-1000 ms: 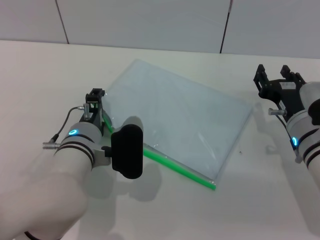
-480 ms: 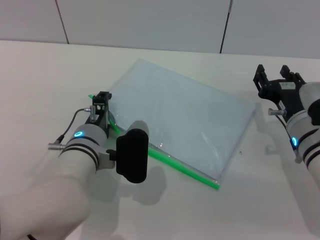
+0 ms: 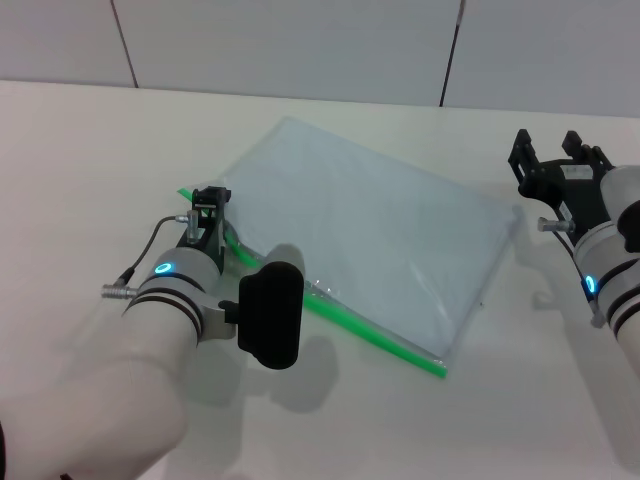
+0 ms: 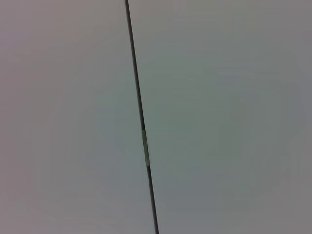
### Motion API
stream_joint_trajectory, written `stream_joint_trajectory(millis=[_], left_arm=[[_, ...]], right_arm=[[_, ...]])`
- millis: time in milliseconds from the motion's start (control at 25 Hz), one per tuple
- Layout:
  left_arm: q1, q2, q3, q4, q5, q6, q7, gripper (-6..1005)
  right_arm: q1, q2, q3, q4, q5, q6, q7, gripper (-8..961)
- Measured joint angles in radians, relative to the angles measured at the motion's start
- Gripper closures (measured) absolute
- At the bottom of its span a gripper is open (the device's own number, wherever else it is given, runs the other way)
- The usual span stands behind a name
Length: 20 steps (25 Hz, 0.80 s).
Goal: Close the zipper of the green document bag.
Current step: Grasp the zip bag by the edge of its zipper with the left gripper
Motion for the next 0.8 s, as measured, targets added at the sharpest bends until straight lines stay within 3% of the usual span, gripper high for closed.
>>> stream_joint_trajectory(millis=[120, 360, 800], left_arm=[[0.0, -0.002, 0.0, 0.005, 0.013, -0.008, -0.004, 680], [0.011, -0.006, 0.014, 0.022, 0.112, -0.088, -0.076, 851], [0.003, -0.005, 0.001, 0.042, 0.087, -0.115, -0.126, 935]], right_arm=[[-0.001, 0.0, 0.0, -0.001, 0.0, 0.001, 0.0, 402], [-0.003, 0.0, 0.0, -0.009, 0.0, 0.004, 0.0, 403], [-0.001, 0.0, -0.015, -0.013, -0.004, 0.004, 0.0, 405]])
